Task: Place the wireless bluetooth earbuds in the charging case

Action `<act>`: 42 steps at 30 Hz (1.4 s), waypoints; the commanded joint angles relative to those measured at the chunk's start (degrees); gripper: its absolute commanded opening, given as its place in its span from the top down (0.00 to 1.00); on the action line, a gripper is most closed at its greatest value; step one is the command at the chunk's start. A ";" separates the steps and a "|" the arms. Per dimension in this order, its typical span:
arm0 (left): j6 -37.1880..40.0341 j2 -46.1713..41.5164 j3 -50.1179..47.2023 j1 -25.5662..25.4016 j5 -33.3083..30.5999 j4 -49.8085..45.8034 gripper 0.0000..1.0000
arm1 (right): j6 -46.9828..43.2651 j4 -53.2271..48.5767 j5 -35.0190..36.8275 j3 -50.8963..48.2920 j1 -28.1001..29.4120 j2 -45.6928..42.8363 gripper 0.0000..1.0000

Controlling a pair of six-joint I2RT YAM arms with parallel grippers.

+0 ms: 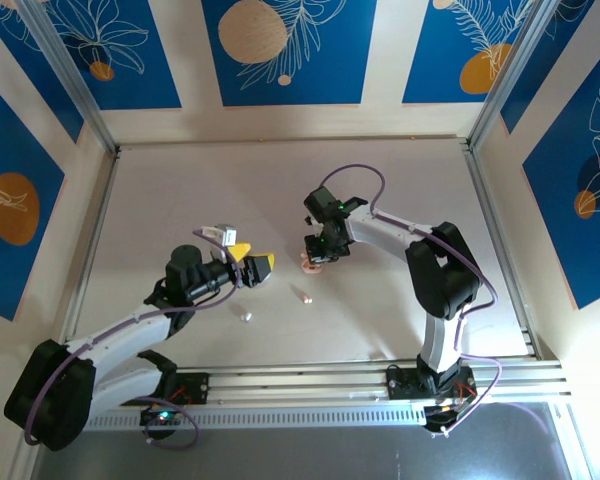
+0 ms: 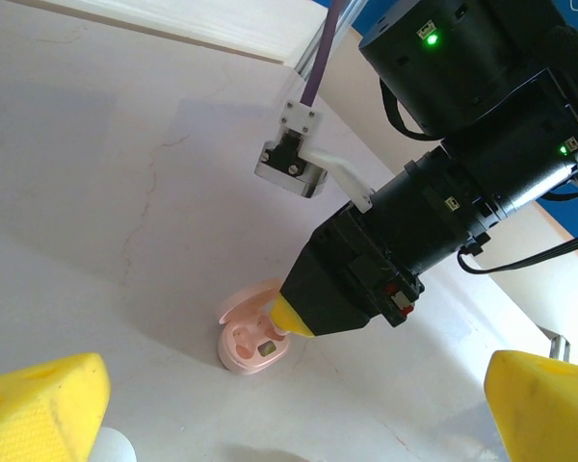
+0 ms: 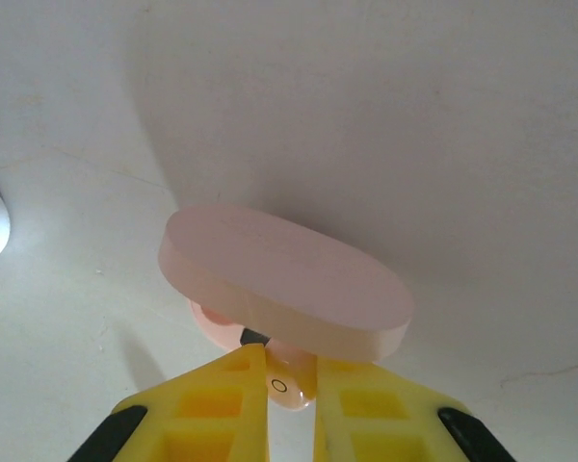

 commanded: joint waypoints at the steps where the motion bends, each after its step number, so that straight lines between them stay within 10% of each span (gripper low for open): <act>1: 1.59 -0.99 0.73 -0.62 -0.60 -0.06 0.00 | -0.66 -0.92 0.28 0.48 0.53 1.15 0.86; 42: 3.28 -4.18 0.99 -2.98 -1.33 -1.93 0.00 | 3.10 -2.13 2.14 -4.55 2.09 -11.83 0.58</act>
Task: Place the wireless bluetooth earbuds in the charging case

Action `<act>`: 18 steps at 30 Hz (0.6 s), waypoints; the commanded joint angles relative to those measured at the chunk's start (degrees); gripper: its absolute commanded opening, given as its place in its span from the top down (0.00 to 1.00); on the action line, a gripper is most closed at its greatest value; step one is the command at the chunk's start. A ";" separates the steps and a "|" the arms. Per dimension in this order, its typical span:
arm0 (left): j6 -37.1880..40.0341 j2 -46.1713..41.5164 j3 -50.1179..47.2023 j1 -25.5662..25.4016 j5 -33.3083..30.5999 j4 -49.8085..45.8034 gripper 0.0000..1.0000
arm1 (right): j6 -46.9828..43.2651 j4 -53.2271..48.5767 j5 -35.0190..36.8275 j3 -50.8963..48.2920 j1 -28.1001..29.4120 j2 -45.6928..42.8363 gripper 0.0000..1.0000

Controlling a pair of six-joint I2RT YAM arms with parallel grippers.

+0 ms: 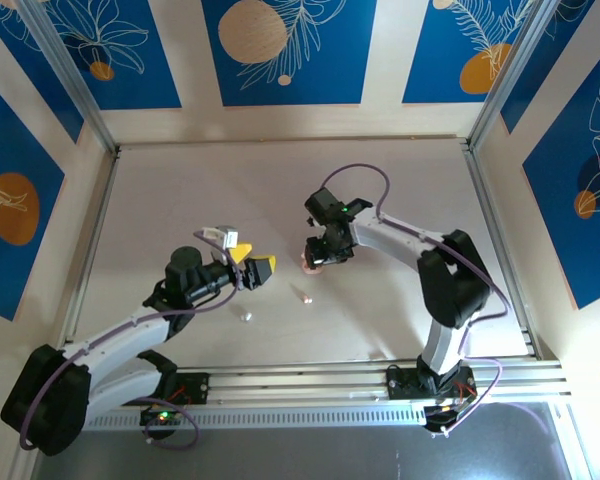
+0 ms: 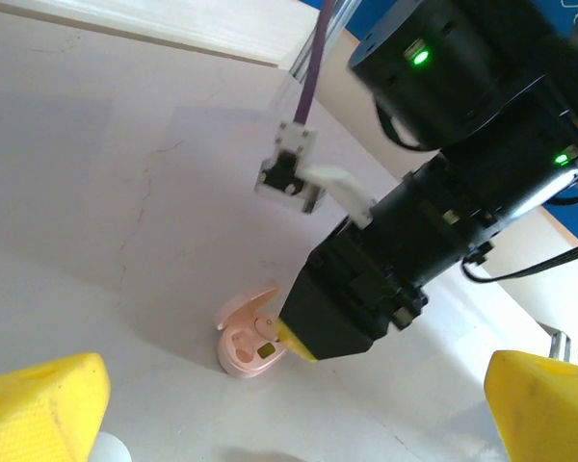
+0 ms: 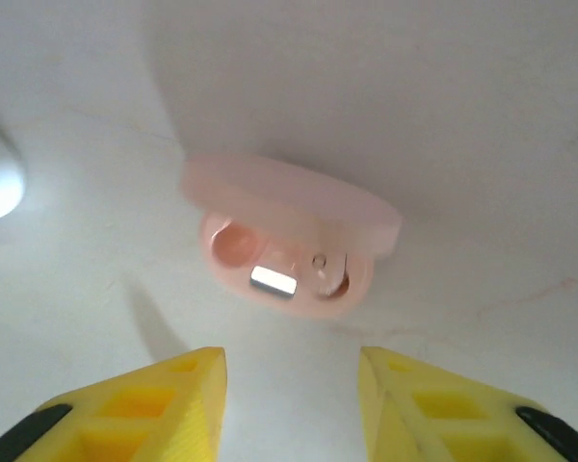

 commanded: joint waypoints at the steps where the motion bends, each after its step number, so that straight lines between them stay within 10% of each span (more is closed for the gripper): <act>1: 2.41 -2.41 1.06 -1.89 -0.99 -0.86 0.00 | 2.58 0.89 -0.55 -3.60 0.62 -6.95 0.56; 18: 14.49 -9.57 1.62 -16.95 -6.97 -4.30 0.00 | 13.91 9.55 -5.77 -33.51 2.64 -51.56 0.01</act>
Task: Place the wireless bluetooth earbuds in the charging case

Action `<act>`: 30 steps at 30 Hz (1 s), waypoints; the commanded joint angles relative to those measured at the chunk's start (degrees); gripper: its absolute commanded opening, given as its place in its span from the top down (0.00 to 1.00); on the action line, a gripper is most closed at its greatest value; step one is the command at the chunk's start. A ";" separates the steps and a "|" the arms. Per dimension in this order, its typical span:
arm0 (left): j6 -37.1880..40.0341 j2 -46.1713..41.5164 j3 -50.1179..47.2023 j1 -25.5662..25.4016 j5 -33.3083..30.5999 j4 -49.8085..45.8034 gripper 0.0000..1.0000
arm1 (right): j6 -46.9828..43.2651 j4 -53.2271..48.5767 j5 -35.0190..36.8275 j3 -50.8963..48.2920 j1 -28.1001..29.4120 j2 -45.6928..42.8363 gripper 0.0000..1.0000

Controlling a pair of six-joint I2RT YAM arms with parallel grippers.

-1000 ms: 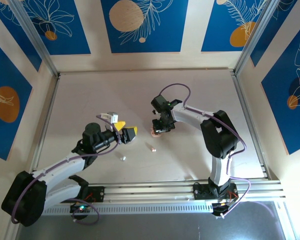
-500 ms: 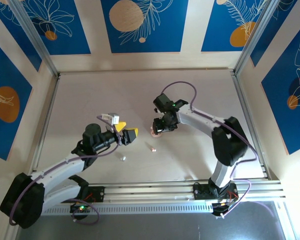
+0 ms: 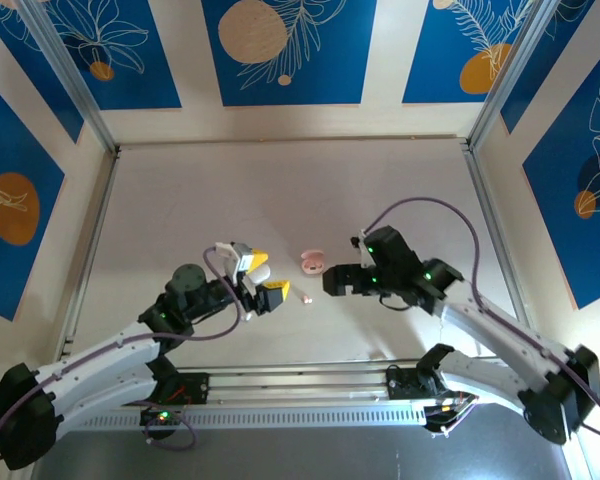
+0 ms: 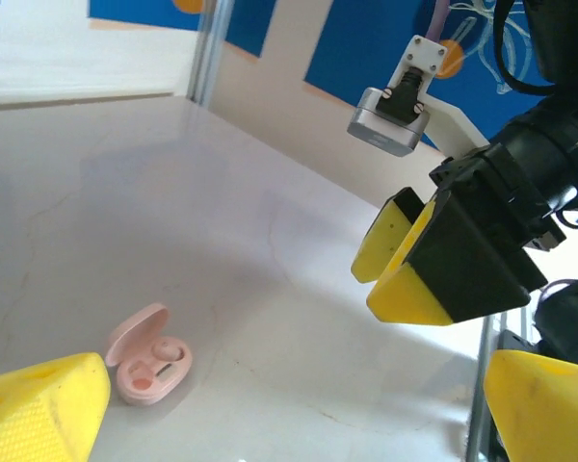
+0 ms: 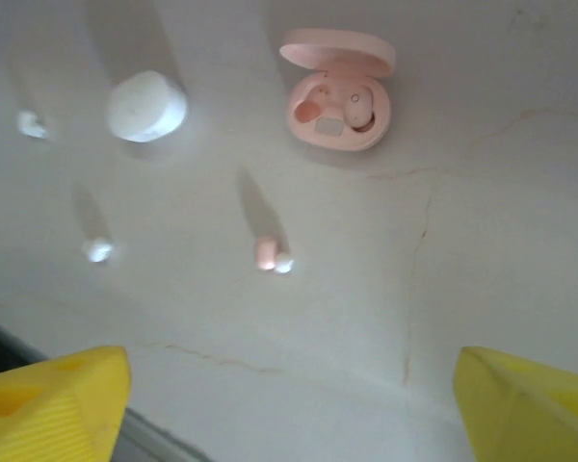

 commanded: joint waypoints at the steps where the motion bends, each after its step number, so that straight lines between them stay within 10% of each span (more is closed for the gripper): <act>1: 5.35 1.70 2.06 -3.71 -2.45 -0.22 0.00 | 3.90 1.93 -1.63 -5.70 0.48 -7.36 0.01; 10: 11.28 11.12 6.20 -11.11 -7.73 -2.30 0.00 | 5.23 -0.90 -0.20 -12.07 -1.94 -20.82 0.01; 30: 2.09 16.19 4.87 -6.44 -5.40 3.99 0.00 | 4.35 3.42 -2.45 -9.66 -3.83 -10.24 0.01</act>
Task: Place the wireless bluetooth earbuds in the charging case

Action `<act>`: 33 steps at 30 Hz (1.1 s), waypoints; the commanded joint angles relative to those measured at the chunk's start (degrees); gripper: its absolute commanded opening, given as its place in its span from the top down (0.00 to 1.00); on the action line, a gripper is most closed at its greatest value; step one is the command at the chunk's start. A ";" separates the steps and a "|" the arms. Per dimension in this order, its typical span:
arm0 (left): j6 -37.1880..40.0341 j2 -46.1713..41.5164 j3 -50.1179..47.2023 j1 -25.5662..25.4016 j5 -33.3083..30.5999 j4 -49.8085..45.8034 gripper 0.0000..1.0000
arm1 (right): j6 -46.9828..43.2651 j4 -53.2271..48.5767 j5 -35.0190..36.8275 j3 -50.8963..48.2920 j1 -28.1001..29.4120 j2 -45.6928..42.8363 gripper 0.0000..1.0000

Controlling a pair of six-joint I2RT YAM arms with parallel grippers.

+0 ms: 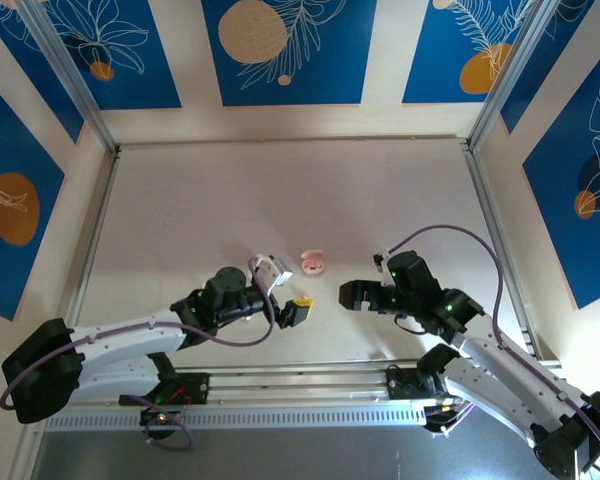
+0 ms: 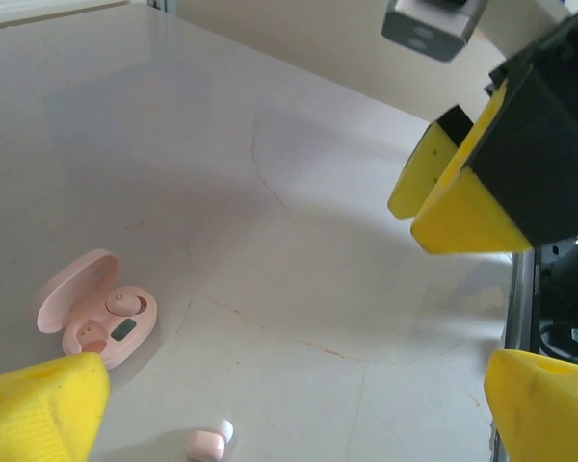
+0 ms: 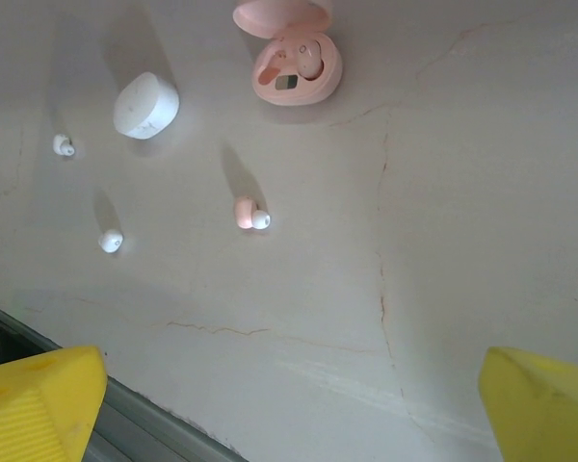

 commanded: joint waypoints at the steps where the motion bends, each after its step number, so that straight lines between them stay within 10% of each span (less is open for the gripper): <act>1: -5.16 0.63 -0.09 3.42 3.35 4.62 0.00 | -0.19 1.78 -1.11 2.13 -0.15 1.84 0.01; 25: -22.36 -3.05 -4.82 23.76 10.82 6.71 0.00 | -3.67 0.88 5.87 7.09 5.25 12.83 0.01; 33: -23.27 -6.88 -7.47 26.62 7.93 6.47 0.00 | -3.37 -6.06 14.24 17.13 13.16 26.79 0.34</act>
